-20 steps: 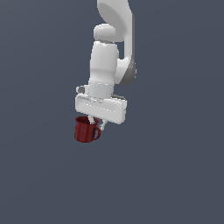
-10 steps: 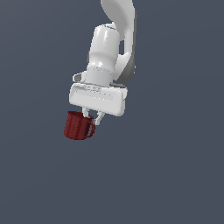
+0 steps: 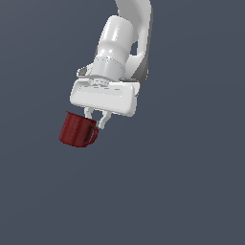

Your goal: Pick up the object and move it to a goal position.

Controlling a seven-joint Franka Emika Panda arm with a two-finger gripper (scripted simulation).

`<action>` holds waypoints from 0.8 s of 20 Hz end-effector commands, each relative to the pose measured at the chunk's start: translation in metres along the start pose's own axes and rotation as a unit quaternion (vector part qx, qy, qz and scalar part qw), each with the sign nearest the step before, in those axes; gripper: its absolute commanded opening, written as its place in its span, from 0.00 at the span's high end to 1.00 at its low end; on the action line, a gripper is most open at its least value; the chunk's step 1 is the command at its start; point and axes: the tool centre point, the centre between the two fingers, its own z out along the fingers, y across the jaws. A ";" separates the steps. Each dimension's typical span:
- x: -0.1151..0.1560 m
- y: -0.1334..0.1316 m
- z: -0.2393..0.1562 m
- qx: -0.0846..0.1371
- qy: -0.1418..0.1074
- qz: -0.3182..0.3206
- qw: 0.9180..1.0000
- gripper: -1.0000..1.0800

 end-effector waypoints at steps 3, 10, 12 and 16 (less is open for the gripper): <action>0.021 -0.004 -0.013 0.004 0.035 0.007 0.999 1.00; 0.053 -0.008 -0.037 0.009 0.093 0.019 0.995 1.00; 0.062 -0.009 -0.046 0.010 0.112 0.023 0.993 1.00; 0.082 -0.011 -0.065 0.013 0.151 0.031 0.988 1.00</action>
